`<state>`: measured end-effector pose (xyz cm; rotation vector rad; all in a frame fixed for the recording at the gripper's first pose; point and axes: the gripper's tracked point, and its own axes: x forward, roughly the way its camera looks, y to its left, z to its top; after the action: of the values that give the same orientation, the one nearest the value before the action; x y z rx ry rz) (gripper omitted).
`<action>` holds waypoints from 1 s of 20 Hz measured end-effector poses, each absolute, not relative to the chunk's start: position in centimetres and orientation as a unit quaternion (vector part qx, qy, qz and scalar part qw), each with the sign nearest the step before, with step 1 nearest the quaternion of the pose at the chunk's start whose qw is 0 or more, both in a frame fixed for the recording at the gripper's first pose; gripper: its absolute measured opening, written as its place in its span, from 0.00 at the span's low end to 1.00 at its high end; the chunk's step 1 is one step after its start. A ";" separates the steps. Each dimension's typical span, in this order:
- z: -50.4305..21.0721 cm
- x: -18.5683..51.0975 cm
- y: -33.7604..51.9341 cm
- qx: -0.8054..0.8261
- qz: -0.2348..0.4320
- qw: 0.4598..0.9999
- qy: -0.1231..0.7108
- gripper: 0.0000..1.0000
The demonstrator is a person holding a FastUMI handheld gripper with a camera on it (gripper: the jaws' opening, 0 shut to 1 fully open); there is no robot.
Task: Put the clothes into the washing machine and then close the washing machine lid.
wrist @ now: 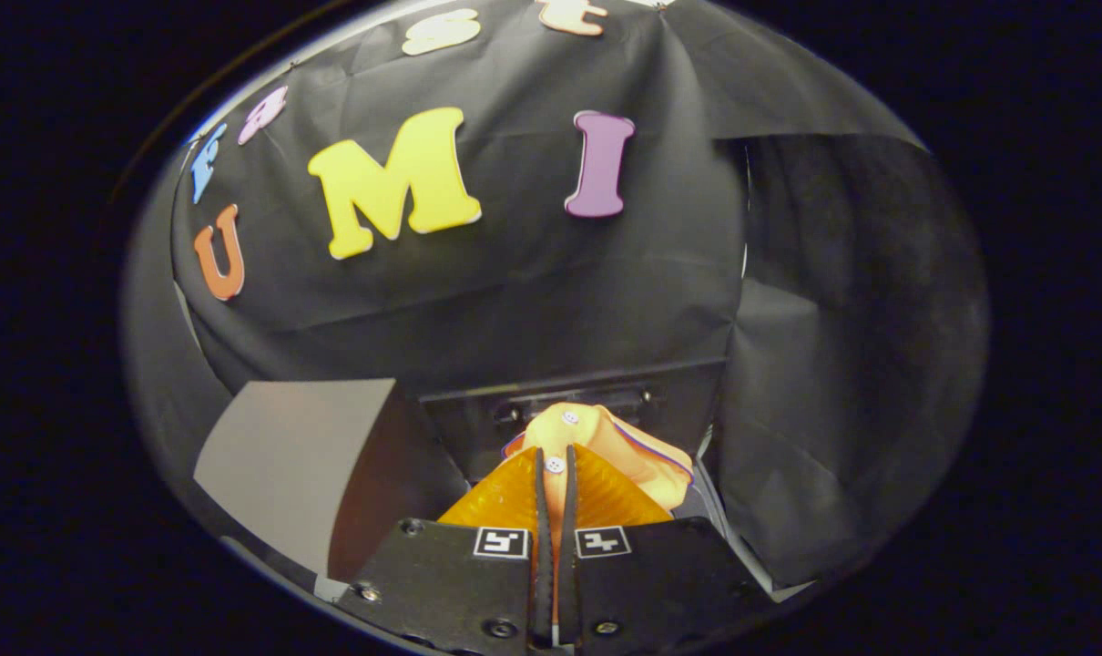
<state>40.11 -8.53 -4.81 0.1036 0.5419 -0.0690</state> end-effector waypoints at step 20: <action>-29.1 43.5 -12.3 0.059 -0.075 0.891 0.444 0.06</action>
<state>43.52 -12.25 -29.15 0.1229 0.9216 -0.1557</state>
